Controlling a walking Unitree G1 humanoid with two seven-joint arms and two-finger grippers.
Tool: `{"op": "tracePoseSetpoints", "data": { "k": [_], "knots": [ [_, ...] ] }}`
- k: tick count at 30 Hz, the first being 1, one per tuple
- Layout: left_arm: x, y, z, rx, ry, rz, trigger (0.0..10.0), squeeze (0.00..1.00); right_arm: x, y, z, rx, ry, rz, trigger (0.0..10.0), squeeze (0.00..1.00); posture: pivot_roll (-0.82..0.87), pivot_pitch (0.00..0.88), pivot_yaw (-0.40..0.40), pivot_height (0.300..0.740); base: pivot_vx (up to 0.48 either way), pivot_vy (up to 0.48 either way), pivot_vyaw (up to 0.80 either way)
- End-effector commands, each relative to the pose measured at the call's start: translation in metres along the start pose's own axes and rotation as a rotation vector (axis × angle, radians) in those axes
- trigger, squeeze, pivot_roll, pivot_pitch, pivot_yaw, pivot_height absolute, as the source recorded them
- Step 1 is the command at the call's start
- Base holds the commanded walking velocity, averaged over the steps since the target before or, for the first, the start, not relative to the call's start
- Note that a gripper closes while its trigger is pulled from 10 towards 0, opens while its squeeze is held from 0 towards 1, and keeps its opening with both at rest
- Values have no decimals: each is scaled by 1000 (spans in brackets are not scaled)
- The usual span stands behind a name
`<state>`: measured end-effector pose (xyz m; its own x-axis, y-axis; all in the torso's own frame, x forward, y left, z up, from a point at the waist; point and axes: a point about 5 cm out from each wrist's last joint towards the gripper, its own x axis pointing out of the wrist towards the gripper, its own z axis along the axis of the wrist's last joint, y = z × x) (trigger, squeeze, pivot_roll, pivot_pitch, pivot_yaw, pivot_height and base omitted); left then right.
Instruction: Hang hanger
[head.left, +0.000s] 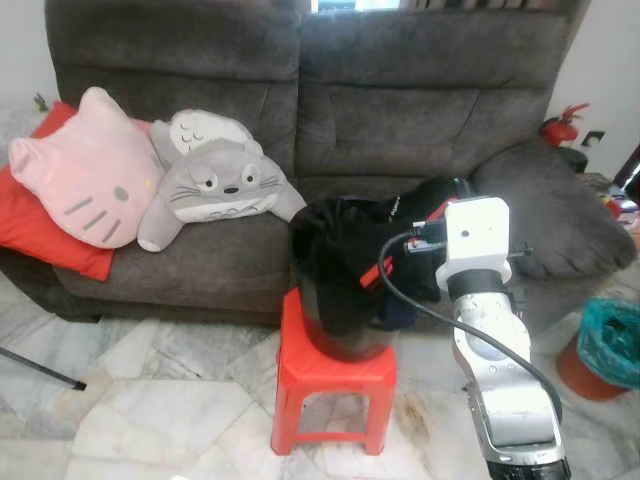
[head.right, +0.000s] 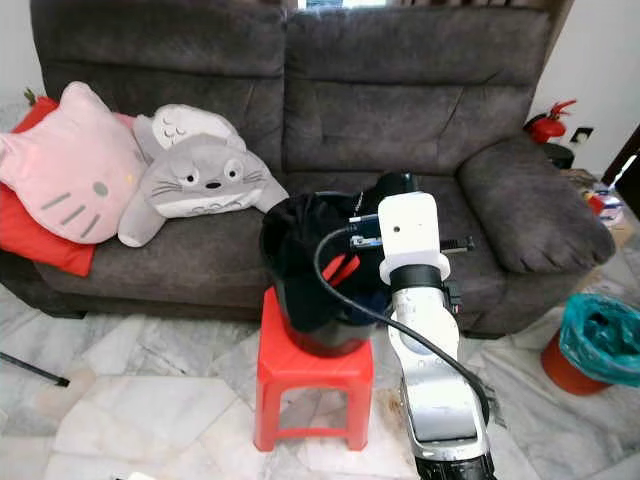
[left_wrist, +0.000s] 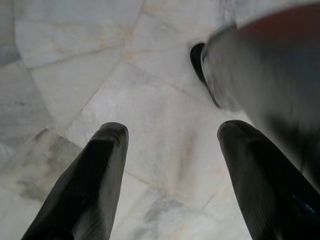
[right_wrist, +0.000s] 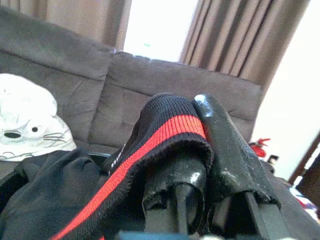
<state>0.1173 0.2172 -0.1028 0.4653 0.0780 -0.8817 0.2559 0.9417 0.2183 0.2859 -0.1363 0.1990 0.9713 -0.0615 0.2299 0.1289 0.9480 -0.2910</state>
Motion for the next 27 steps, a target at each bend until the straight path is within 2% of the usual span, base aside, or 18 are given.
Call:
{"op": "tracePoseSetpoints", "data": {
  "k": [1, 8, 19, 27],
  "knots": [
    [0, 1, 1, 0, 2, -1, 10000, 0, 2, -5, 5, -1, -20, -22, 10000, 0, -111, 0, -14, 740, -281, 0, 0],
    [1, 0, 4, 0, -4, -4, 10000, 0, 3, -9, 7, -16, -32, -45, 10000, 0, -111, 0, -14, 740, -281, 0, 0],
    [2, -1, 7, -3, -8, -4, 10000, 0, 8, -24, 15, -44, -95, -115, 10000, 0, -114, 0, -14, 740, -281, 0, 0],
    [2, -2, 7, -1, -9, -5, 10000, 0, 13, -46, 31, -163, -206, -228, 10000, 0, -116, 0, -12, 740, -281, 0, 0]
  ]
}}
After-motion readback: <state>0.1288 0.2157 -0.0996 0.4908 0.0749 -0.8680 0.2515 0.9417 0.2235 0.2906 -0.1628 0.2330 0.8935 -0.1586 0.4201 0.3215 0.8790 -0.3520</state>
